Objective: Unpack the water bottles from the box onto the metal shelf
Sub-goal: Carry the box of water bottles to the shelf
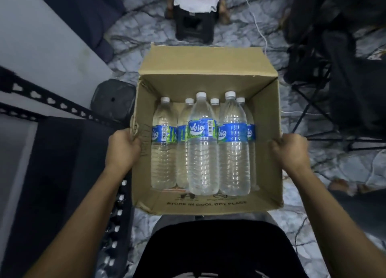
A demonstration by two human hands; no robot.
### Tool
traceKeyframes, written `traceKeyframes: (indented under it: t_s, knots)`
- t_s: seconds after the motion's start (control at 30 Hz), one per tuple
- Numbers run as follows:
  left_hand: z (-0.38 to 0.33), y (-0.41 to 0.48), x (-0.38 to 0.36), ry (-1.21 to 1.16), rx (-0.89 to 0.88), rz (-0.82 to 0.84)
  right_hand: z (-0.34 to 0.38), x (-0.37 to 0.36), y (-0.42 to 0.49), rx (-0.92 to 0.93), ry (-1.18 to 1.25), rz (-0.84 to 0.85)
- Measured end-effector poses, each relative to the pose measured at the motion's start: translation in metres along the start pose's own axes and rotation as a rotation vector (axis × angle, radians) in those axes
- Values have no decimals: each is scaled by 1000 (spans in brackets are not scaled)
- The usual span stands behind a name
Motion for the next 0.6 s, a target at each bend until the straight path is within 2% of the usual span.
traceKeyframes:
  t_s: [0.23,0.6]
  knots:
    - [24,-65,8,-1,157,-191,15,9,30,244,-23,94]
    - [83,-207,-24,-259,613,-416,85,4,54,690,-124,287]
Point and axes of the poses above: each hand's wrist, its own y-axis towards the middle knuckle, its own x-axis out of the back of the hand, z = x × y, the point moved 3 cm from there along y, towards the middle knuckle, and after that the axes turned 11 degrees about x, right-handed, at the moved point
